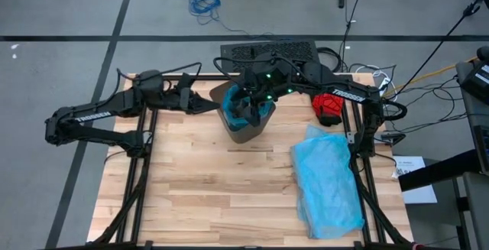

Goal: Place trash/remove bag and relplace
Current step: Close the blue trash bag in the trash bin

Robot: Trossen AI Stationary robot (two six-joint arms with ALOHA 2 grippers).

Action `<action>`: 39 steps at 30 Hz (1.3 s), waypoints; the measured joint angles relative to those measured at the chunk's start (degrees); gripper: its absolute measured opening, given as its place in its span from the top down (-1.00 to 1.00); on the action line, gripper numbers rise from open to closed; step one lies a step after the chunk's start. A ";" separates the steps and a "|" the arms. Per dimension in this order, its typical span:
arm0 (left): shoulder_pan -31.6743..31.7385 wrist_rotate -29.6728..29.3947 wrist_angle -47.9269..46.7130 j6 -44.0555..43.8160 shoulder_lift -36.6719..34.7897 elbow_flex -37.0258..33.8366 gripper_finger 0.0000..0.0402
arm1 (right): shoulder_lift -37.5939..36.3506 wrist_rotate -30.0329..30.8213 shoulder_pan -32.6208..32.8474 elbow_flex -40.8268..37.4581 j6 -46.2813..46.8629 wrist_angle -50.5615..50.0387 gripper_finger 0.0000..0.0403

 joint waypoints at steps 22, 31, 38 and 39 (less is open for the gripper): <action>0.39 -1.31 2.91 -3.10 1.98 -0.04 0.50 | 0.00 0.00 0.00 0.02 -0.26 0.07 0.12; 0.39 -0.82 4.00 -3.07 2.03 -0.04 0.50 | 0.00 0.00 0.00 0.02 -0.27 0.04 0.12; 0.37 -0.71 3.93 -2.95 2.58 -0.04 0.60 | 0.00 0.00 -0.01 0.02 -0.51 0.04 0.12; 0.39 -0.70 4.09 -2.67 2.70 -0.04 0.66 | 0.00 0.00 0.00 0.02 -0.67 0.04 0.12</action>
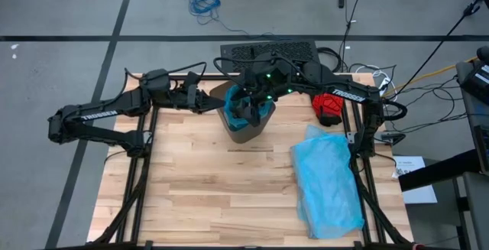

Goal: Place trash/remove bag and relplace
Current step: Close the blue trash bag in the trash bin

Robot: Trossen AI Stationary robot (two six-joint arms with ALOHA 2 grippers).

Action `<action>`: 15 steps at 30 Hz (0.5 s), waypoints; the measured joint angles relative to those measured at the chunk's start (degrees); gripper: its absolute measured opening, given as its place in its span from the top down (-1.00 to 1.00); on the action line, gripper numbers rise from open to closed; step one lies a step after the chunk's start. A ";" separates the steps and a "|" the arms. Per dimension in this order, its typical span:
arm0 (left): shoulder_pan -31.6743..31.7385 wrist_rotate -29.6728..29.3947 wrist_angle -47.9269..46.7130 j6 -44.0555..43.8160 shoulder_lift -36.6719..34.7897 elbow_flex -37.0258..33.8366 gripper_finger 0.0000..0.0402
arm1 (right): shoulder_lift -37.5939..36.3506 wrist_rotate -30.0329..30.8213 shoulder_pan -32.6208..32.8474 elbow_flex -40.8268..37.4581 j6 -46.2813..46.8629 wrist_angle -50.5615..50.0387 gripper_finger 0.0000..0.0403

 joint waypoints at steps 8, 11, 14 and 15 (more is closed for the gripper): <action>-0.02 0.58 2.21 1.58 0.08 0.11 0.99 | 0.00 3.58 -0.08 0.00 -2.73 -4.19 0.12; 0.00 0.73 1.65 2.20 0.12 2.27 0.99 | 0.02 5.47 -0.13 0.00 -3.06 -5.96 0.12; 0.00 1.10 -0.36 4.19 0.08 5.54 0.99 | 0.02 5.60 -0.13 0.00 -3.75 -4.44 0.12; -0.01 1.12 -1.29 4.77 0.08 6.73 0.99 | -0.06 5.60 -0.05 0.00 -3.81 -3.81 0.12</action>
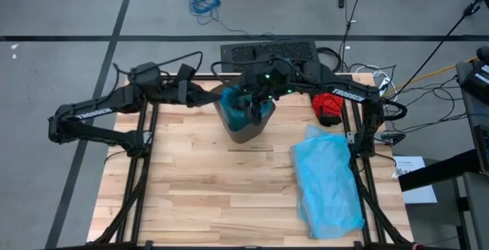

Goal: Place trash/remove bag and relplace
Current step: Close the blue trash bag in the trash bin

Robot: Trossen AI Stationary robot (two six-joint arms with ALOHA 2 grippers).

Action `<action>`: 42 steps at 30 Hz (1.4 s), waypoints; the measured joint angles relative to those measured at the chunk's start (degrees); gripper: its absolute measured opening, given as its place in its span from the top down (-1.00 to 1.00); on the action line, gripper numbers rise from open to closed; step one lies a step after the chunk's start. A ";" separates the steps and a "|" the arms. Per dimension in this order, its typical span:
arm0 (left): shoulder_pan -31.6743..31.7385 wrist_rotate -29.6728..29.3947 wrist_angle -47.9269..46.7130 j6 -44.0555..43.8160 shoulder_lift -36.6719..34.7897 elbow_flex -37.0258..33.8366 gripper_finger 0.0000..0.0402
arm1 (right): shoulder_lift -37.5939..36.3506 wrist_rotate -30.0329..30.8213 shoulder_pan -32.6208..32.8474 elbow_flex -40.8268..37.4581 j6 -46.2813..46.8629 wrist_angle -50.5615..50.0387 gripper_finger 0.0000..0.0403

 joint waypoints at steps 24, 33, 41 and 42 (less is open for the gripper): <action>0.01 -0.60 -23.46 10.35 0.51 13.07 1.00 | -1.34 -1.73 1.17 0.02 -1.69 17.05 0.12; -0.01 0.12 -19.56 10.45 2.46 13.07 1.00 | -0.64 -6.47 1.17 0.00 0.48 19.28 0.18; -0.01 0.12 -17.69 11.42 2.91 13.07 1.00 | 0.15 -6.14 1.23 0.00 1.54 17.86 0.70; 0.01 0.12 -17.67 11.42 2.91 13.07 1.00 | 0.15 -6.07 1.23 0.00 1.54 18.18 0.79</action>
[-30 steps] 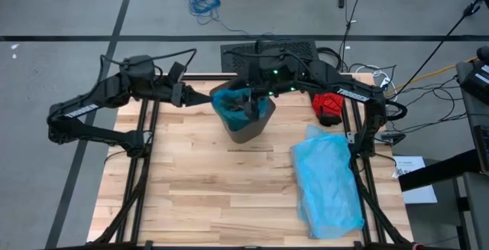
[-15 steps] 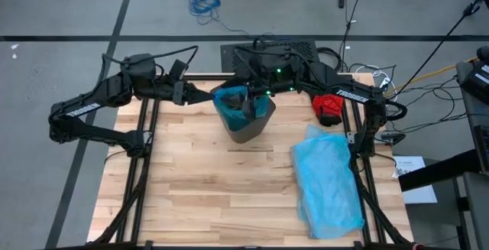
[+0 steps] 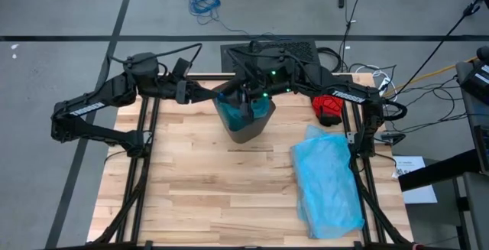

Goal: Place trash/remove bag and relplace
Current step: Close the blue trash bag in the trash bin

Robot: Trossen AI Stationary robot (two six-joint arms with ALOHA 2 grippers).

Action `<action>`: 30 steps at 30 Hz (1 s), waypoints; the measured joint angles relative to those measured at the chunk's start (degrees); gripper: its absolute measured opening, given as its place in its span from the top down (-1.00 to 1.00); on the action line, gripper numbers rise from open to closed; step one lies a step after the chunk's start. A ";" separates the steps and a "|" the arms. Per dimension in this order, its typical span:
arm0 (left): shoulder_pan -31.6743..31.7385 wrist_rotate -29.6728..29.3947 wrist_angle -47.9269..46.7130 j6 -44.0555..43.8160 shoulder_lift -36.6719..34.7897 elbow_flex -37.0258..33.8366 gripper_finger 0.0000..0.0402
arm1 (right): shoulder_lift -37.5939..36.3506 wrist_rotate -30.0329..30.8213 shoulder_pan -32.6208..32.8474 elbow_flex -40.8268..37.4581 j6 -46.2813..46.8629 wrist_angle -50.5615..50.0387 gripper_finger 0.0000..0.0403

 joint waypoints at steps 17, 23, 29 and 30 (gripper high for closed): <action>-0.01 -6.05 10.16 14.57 -4.04 0.04 0.79 | -0.34 3.08 0.31 -0.07 -0.99 1.64 1.00; -0.01 -6.80 4.13 17.19 -5.75 0.04 0.53 | -0.39 3.10 0.31 -0.04 -0.64 1.18 1.00; -0.95 -7.62 -13.05 21.00 -5.85 0.02 0.36 | -0.42 3.15 0.24 -0.04 0.02 1.50 1.00; -1.23 -7.85 -13.36 21.17 -5.45 0.00 0.34 | -0.42 3.15 0.24 -0.04 0.02 1.54 1.00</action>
